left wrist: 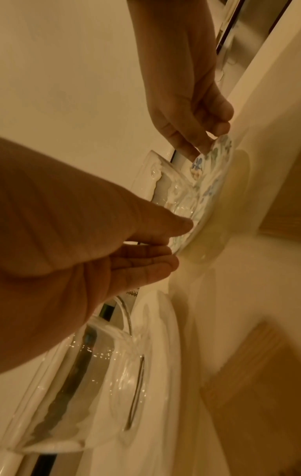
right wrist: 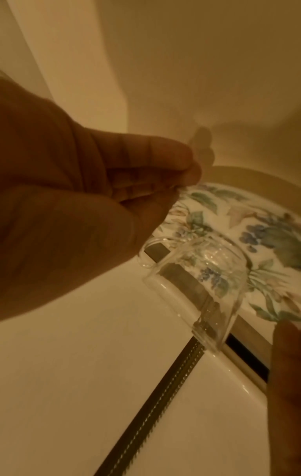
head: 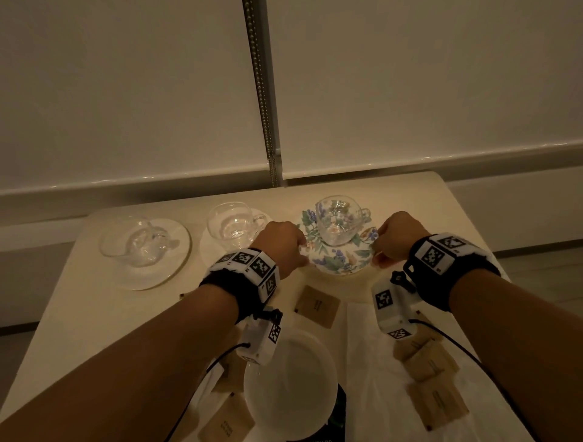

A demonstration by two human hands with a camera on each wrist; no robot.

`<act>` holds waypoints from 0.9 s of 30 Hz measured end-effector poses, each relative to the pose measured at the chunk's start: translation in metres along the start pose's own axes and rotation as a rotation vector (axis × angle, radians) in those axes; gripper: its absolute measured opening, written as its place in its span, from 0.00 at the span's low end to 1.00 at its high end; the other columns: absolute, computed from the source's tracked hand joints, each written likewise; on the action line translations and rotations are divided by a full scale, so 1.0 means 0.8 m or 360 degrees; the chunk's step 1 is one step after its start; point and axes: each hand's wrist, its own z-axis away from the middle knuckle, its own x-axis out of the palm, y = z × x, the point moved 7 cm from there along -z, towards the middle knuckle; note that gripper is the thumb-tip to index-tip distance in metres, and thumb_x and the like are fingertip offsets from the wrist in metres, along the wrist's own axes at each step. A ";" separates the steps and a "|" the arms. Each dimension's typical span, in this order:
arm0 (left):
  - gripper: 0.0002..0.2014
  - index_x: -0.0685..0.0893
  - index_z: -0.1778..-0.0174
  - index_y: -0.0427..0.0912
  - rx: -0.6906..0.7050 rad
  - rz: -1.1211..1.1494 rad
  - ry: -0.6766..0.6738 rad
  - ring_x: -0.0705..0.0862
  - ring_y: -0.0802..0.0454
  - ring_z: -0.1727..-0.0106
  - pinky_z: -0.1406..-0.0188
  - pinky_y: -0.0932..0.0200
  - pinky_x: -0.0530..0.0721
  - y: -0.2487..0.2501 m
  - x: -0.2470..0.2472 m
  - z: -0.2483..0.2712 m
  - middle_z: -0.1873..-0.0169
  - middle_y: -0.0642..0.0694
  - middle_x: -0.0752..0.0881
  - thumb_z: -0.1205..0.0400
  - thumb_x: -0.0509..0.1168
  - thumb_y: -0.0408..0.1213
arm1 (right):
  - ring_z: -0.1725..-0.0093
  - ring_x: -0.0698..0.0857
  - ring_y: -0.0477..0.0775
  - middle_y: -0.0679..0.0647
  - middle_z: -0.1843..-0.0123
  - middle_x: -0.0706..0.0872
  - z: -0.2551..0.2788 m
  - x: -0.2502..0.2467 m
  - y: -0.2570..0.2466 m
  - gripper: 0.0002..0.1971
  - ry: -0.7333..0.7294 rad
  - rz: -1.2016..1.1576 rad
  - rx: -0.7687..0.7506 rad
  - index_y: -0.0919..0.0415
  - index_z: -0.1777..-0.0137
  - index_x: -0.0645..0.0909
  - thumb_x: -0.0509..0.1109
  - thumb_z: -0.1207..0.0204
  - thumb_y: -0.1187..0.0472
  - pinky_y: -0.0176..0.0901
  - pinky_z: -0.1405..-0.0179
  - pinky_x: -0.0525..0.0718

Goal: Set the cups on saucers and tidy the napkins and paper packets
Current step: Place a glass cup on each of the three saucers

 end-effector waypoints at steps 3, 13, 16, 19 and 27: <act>0.22 0.85 0.33 0.42 0.0016 -0.0050 -0.0002 0.84 0.46 0.41 0.38 0.53 0.82 -0.001 -0.001 -0.001 0.43 0.44 0.87 0.22 0.75 0.43 | 0.53 0.91 0.63 0.66 0.56 0.91 -0.005 0.000 -0.006 0.09 0.0052 0.0030 -0.0023 0.76 0.51 0.87 0.71 0.23 0.68 0.58 0.46 0.89; 0.24 0.83 0.33 0.41 -0.0015 -0.0119 0.0038 0.81 0.46 0.39 0.40 0.54 0.79 -0.009 -0.005 -0.008 0.41 0.44 0.85 0.22 0.74 0.47 | 0.44 0.88 0.66 0.68 0.43 0.87 -0.014 0.002 -0.022 0.16 0.0097 0.0126 -0.0084 0.75 0.40 0.82 0.73 0.24 0.67 0.57 0.41 0.86; 0.23 0.84 0.35 0.42 0.0007 -0.0137 0.0107 0.80 0.46 0.40 0.45 0.57 0.76 -0.005 -0.009 -0.008 0.42 0.44 0.84 0.22 0.74 0.49 | 0.31 0.78 0.65 0.65 0.29 0.75 -0.011 -0.011 -0.035 0.34 0.0241 0.0093 -0.0231 0.65 0.25 0.69 0.78 0.29 0.63 0.53 0.34 0.80; 0.23 0.84 0.34 0.43 0.0029 -0.0104 0.0121 0.80 0.46 0.39 0.45 0.58 0.74 0.000 -0.010 -0.010 0.41 0.44 0.83 0.23 0.74 0.48 | 0.24 0.68 0.64 0.61 0.22 0.66 0.003 -0.019 -0.062 0.52 0.0282 0.0024 -0.0560 0.53 0.18 0.59 0.85 0.39 0.62 0.63 0.26 0.72; 0.14 0.88 0.39 0.47 0.0063 -0.0159 -0.0051 0.85 0.46 0.42 0.46 0.59 0.79 0.013 0.005 -0.011 0.42 0.44 0.86 0.21 0.74 0.40 | 0.21 0.68 0.56 0.52 0.19 0.65 0.012 0.011 -0.103 0.49 0.0157 0.0287 -0.0856 0.51 0.17 0.61 0.84 0.36 0.50 0.59 0.22 0.67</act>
